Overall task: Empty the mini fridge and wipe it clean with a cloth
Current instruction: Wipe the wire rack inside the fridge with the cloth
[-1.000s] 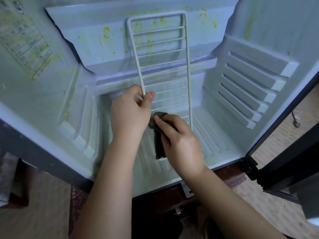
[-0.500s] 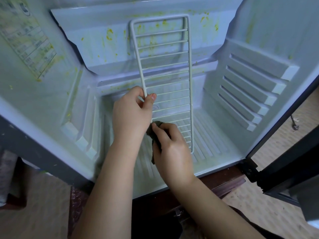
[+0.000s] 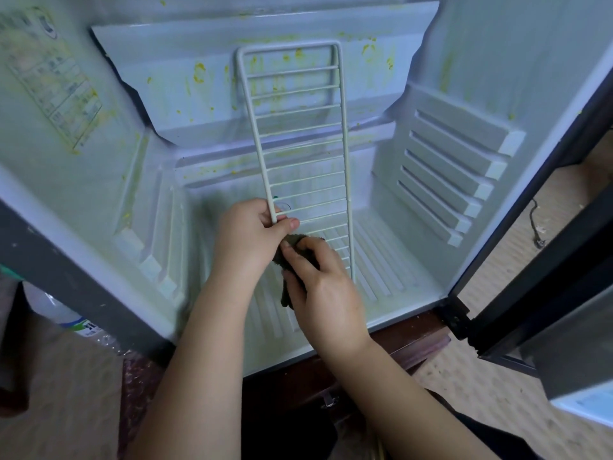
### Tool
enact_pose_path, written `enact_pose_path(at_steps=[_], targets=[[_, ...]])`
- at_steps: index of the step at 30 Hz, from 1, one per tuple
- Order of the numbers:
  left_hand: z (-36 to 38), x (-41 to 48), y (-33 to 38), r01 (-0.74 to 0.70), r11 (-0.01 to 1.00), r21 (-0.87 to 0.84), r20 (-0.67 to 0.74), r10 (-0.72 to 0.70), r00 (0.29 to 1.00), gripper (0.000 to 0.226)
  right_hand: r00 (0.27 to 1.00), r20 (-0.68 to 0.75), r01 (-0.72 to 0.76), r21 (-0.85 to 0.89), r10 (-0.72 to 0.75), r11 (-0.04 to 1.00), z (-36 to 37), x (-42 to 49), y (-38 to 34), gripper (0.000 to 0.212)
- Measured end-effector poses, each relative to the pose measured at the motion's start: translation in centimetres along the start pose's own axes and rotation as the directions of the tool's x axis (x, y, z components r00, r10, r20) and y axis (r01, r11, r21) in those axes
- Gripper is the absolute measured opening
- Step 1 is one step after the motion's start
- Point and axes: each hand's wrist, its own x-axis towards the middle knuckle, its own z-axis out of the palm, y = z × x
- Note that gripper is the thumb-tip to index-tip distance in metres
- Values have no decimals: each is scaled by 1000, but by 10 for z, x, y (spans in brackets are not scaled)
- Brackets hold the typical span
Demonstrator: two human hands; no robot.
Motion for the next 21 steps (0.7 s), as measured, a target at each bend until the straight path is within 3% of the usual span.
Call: enact_pose_path(at_steps=[4,9,17,21], targets=[[-4,0,-4,31,997,-69,25,-29,999,14,994,-110,1,-22,-3,1000,5,3,3,27],[-3,2,-10,31,997,-68,11,-30,999,22,991,-130,16,-8,-17,1000,0,7,12,21],[-3,-1,-7,10,999,-32,3,-10,1000,23,952,-197,-225,59,232,973,-21,14,36,27],[-1,-1,-4,-14,999,42,-17,15,1000,25,955,-181,-210,141,234,967,1,10,12,27]])
